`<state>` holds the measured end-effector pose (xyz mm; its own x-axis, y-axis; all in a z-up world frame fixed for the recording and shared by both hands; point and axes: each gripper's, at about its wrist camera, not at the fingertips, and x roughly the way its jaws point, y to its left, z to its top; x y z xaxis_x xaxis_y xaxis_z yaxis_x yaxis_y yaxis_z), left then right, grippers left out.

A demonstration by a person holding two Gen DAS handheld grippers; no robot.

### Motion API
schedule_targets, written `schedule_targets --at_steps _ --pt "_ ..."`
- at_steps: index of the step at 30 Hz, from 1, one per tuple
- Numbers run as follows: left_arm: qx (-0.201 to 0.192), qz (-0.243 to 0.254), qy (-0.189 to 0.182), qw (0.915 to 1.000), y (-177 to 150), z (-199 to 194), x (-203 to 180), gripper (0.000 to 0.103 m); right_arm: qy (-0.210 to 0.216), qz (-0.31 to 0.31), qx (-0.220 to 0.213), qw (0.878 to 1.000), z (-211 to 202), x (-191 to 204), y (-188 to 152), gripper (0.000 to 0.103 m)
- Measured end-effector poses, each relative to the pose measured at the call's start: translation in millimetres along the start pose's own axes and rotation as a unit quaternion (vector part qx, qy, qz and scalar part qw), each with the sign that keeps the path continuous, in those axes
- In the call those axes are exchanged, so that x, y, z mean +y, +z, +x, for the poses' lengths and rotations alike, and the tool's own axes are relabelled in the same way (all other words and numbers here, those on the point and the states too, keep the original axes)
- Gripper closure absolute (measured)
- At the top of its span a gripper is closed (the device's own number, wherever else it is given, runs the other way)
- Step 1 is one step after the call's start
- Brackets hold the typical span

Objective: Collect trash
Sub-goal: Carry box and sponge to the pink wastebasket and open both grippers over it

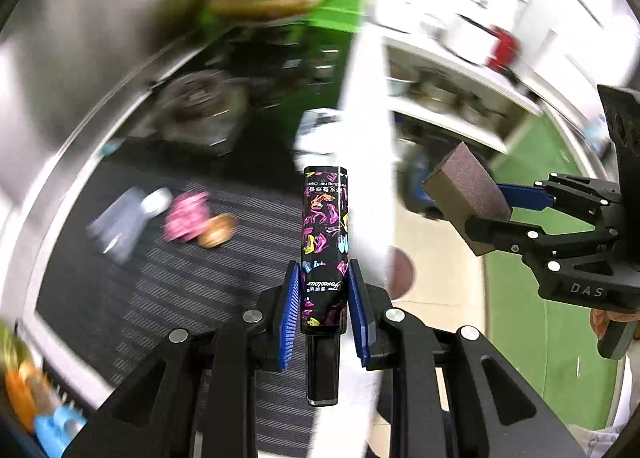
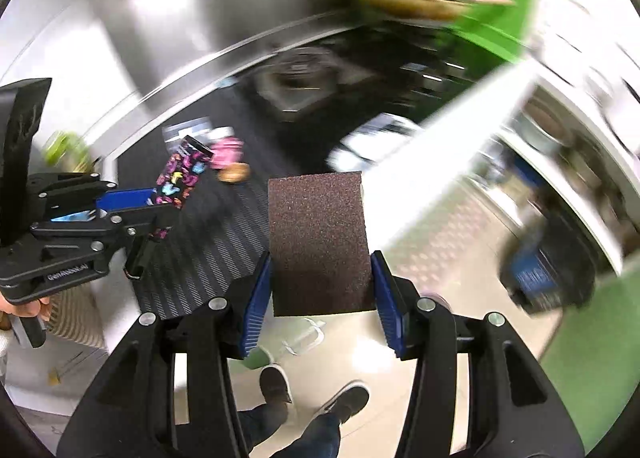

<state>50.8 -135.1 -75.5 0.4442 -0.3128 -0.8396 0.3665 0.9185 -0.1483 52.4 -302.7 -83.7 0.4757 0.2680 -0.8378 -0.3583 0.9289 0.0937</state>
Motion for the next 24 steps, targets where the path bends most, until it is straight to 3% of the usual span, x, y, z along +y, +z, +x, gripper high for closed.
schedule_targets --at_steps 5,10,15,24 --pt "0.008 0.055 -0.053 0.9971 16.4 30.4 -70.0 0.080 -0.058 0.076 -0.009 0.995 -31.5 -69.7 -48.7 0.054" --pt "0.029 0.077 -0.080 0.9934 20.1 80.2 -124.1 0.080 -0.098 0.122 0.001 0.988 -30.7 -136.2 -92.8 0.054" --pt "0.060 0.073 -0.080 0.9923 13.5 149.6 -160.8 0.079 -0.095 0.143 0.019 0.985 1.6 -198.4 -126.2 0.054" --pt "0.104 0.070 -0.071 0.9896 -0.6 279.1 -177.4 0.080 -0.081 0.150 0.047 0.984 87.9 -263.7 -157.9 0.054"
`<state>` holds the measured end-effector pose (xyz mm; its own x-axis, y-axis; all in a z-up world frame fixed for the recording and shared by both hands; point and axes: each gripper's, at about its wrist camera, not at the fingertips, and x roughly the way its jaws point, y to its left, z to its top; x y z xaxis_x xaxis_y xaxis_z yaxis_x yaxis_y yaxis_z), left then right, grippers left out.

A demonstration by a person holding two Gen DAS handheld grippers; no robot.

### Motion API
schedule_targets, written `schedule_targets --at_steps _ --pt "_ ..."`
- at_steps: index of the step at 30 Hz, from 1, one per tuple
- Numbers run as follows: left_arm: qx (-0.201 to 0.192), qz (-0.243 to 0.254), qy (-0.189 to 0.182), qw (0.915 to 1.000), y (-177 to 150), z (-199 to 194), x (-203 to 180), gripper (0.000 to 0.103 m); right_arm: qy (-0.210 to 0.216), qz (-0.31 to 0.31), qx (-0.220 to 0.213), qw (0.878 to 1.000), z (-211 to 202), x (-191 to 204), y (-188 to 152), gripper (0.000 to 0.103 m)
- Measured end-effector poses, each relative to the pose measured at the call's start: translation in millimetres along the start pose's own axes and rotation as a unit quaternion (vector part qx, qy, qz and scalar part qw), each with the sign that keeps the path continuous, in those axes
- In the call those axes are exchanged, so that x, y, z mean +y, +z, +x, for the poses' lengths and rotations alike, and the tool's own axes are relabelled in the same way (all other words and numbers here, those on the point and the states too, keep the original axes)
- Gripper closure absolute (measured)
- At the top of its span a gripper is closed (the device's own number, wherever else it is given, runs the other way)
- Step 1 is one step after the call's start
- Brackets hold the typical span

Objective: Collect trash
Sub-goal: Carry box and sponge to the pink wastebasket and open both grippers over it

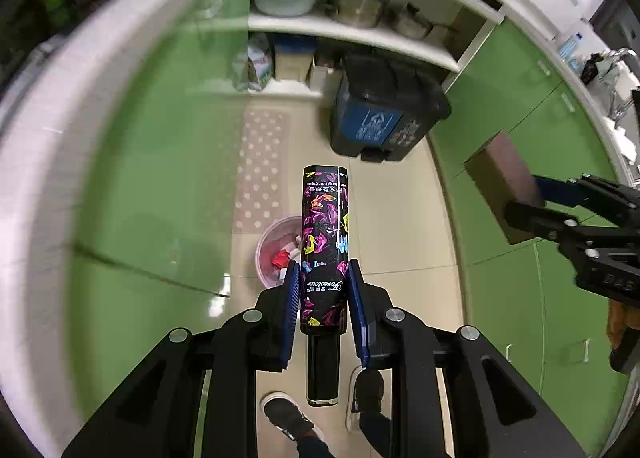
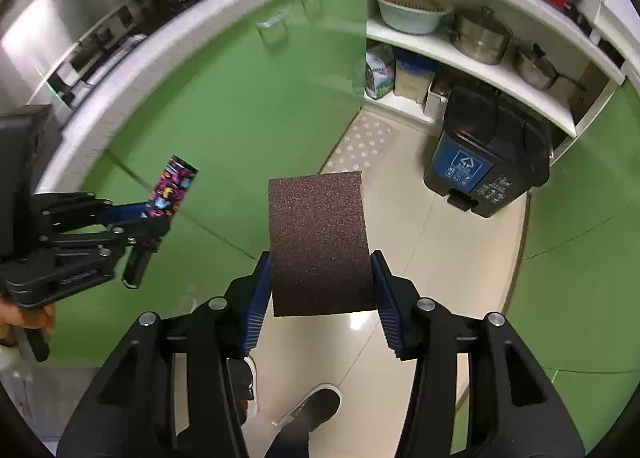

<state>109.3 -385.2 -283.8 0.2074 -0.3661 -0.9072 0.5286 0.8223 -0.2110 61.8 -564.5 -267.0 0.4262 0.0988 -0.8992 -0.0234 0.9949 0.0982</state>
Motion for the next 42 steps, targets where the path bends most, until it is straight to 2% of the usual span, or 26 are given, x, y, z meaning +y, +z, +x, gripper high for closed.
schedule_targets --at_steps 5,11,12,13,14,15,16,22,38,39,42 --pt "0.023 0.002 -0.014 0.9996 5.9 80.2 12.4 0.079 -0.004 0.004 0.004 1.000 57.2 -17.1 -1.4 0.054" --pt "0.036 0.006 -0.029 0.9989 12.9 133.3 21.6 0.078 -0.004 0.021 0.012 1.000 100.4 -30.8 -8.9 0.054" --pt "0.034 0.008 -0.029 0.9990 15.0 138.7 22.7 0.072 -0.003 0.023 0.014 1.000 105.8 -32.3 -9.4 0.054" --pt "0.032 0.009 -0.027 0.9991 16.8 142.4 23.3 0.048 -0.002 0.025 0.015 1.000 109.4 -33.0 -9.9 0.054" --pt "0.027 0.009 -0.027 0.9992 18.0 143.9 24.0 0.031 -0.001 0.028 0.016 0.999 114.2 -33.8 -10.5 0.054" --pt "0.017 0.009 -0.025 0.9995 19.3 144.9 24.7 0.008 -0.001 0.029 0.017 0.999 117.5 -34.6 -10.5 0.054" --pt "0.008 0.011 -0.025 0.9996 20.3 144.8 25.0 0.008 0.000 0.031 0.018 0.999 120.6 -35.1 -10.8 0.054" --pt "0.020 0.009 -0.014 0.9996 21.5 147.2 30.8 0.007 0.005 0.030 0.023 0.999 131.4 -34.7 -8.9 0.054" --pt "0.004 -0.017 -0.013 0.9998 2.1 112.9 52.5 0.007 0.042 -0.006 0.037 0.998 168.9 -5.3 13.6 0.053" --pt "0.003 -0.017 -0.013 0.9998 1.3 113.0 53.4 0.007 0.044 -0.008 0.039 0.998 173.5 -3.7 15.5 0.052" --pt "0.004 -0.019 -0.009 0.9998 -2.0 114.3 56.1 0.007 0.043 -0.003 0.036 0.998 181.7 -3.0 17.8 0.014"
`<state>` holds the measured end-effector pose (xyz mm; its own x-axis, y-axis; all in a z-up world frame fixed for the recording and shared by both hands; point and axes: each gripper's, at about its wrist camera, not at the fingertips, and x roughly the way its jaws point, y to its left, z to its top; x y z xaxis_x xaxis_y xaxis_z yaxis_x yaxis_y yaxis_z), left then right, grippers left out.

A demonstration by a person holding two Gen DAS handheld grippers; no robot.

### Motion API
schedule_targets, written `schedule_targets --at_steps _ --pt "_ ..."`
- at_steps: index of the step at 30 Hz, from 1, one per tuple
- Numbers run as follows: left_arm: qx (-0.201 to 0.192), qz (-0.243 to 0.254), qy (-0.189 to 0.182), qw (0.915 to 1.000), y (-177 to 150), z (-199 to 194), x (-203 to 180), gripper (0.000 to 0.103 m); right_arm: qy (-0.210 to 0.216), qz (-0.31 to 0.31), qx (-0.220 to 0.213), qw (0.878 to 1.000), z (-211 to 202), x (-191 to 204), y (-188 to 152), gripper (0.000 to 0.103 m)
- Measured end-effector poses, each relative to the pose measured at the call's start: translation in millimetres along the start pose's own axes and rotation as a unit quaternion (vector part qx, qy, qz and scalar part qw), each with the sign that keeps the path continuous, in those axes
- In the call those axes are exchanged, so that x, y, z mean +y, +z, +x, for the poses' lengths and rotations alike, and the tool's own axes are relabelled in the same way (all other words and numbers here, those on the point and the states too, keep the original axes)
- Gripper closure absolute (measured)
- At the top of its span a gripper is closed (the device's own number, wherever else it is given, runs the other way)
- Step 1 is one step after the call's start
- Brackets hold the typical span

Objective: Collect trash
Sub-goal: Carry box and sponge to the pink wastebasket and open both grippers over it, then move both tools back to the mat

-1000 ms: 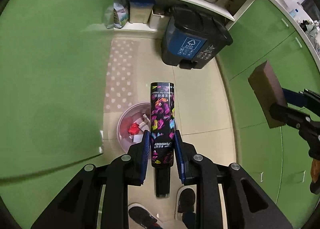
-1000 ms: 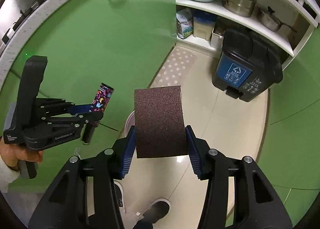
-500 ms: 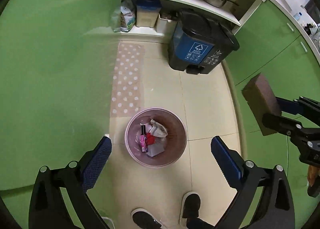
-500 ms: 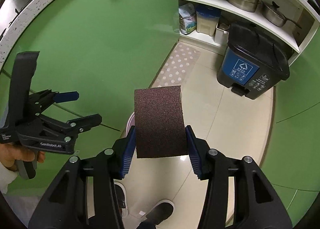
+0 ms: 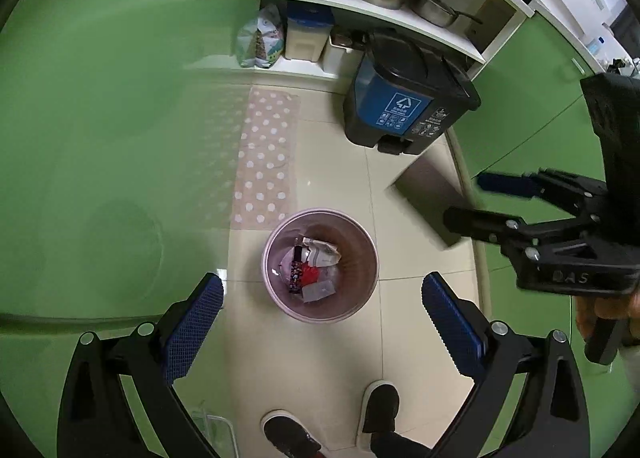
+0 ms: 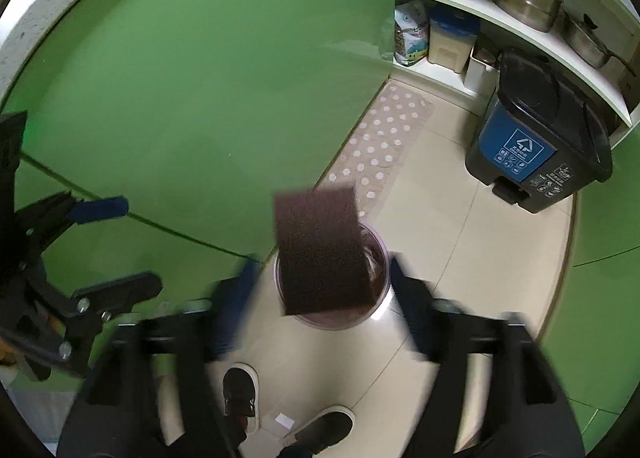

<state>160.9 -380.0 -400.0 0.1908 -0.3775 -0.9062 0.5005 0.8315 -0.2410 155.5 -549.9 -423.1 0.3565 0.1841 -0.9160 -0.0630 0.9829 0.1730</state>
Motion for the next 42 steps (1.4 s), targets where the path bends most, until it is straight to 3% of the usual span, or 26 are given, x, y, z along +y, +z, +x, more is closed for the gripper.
schedule_targets --at_steps 10,16,22,31,35,42 --pt "0.010 0.005 0.001 0.9999 -1.5 3.1 -5.2 0.007 -0.025 0.022 0.020 0.999 -3.6 -6.3 -11.9 0.005" --pt "0.007 0.021 -0.006 0.9997 -1.4 -24.7 -28.5 0.007 -0.043 0.036 0.029 0.998 -39.9 -3.9 -22.1 0.004" --pt "-0.007 0.033 -0.010 0.9994 -5.8 -91.9 -63.2 0.007 -0.060 0.044 0.014 0.997 -128.4 4.5 -28.3 0.003" --pt "-0.053 -0.002 0.008 0.9986 -23.2 -232.4 -82.7 0.007 -0.046 0.010 -0.022 0.999 -273.3 48.3 -31.3 0.003" --pt "-0.090 -0.028 0.035 0.9949 -37.1 -290.6 -74.2 0.007 -0.018 -0.033 -0.049 0.998 -322.7 92.6 -24.3 0.003" --pt "-0.136 -0.117 0.105 0.9782 -85.7 -369.5 -17.4 0.007 0.052 -0.125 -0.069 0.988 -345.5 180.8 -5.1 0.003"
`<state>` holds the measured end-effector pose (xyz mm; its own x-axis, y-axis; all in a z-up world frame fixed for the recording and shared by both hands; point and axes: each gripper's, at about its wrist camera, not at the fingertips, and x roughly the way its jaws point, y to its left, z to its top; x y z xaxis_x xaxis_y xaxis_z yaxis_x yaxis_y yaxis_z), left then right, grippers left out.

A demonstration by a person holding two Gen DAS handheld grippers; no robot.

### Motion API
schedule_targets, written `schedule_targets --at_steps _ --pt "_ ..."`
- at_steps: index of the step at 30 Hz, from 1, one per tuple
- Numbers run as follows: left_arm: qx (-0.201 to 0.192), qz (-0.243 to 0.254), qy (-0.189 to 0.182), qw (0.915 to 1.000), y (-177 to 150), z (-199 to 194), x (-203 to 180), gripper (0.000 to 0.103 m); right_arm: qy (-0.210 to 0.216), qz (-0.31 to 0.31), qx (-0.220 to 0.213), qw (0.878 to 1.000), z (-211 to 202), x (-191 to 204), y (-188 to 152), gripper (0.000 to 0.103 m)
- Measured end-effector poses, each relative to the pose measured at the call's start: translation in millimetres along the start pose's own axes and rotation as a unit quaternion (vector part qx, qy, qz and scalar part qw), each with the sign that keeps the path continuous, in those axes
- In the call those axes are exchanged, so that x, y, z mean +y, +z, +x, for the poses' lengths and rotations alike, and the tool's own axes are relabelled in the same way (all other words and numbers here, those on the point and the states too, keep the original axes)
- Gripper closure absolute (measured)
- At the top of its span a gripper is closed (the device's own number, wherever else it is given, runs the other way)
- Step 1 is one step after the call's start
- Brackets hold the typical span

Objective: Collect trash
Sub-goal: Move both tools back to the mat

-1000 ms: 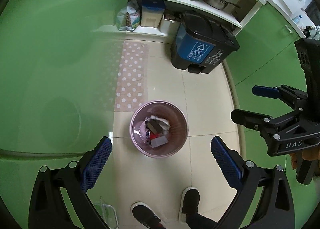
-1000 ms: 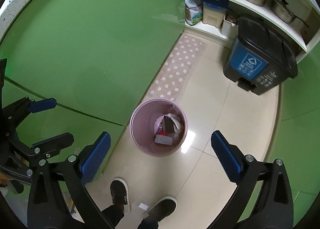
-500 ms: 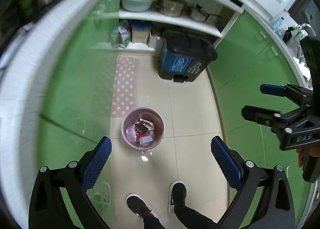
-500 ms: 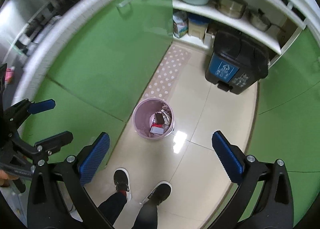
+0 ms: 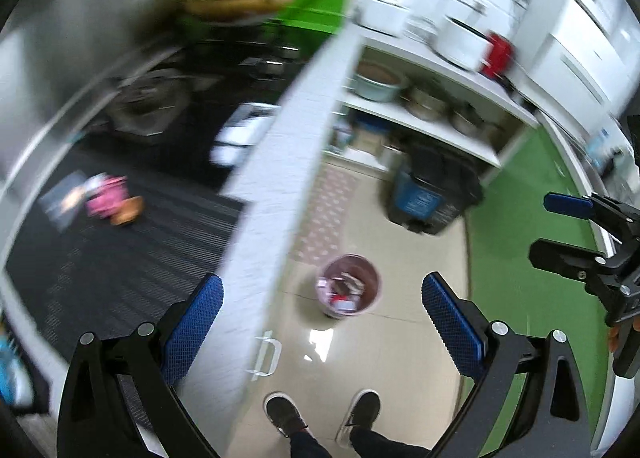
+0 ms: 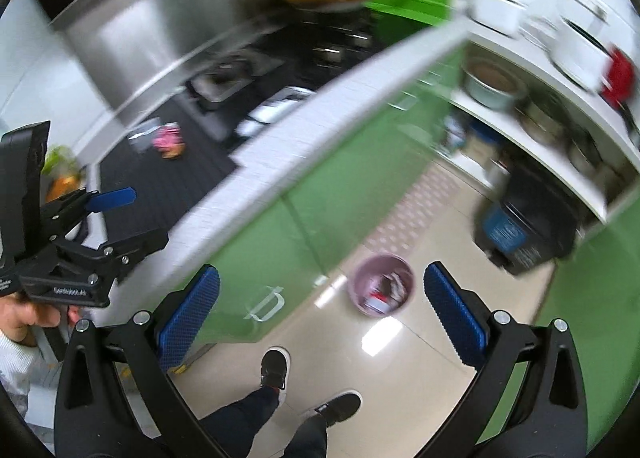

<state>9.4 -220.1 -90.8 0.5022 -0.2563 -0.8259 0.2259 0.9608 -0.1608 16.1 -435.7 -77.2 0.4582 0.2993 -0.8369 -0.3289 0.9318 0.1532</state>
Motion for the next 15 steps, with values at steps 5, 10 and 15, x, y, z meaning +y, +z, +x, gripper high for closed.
schedule_targets --at_steps 5,10,15 --pt "-0.017 -0.053 0.055 0.9969 -14.4 -39.8 72.9 0.007 0.042 -0.058 0.001 0.997 16.5 61.9 25.0 0.003" --pt "-0.020 -0.080 0.082 0.9932 -14.7 -62.8 131.1 0.007 0.060 -0.081 0.003 0.995 35.9 110.9 45.0 0.003" --pt "-0.022 -0.087 0.092 0.9917 -6.4 -65.7 174.5 0.007 0.063 -0.095 0.004 0.993 56.9 152.8 65.0 0.003"
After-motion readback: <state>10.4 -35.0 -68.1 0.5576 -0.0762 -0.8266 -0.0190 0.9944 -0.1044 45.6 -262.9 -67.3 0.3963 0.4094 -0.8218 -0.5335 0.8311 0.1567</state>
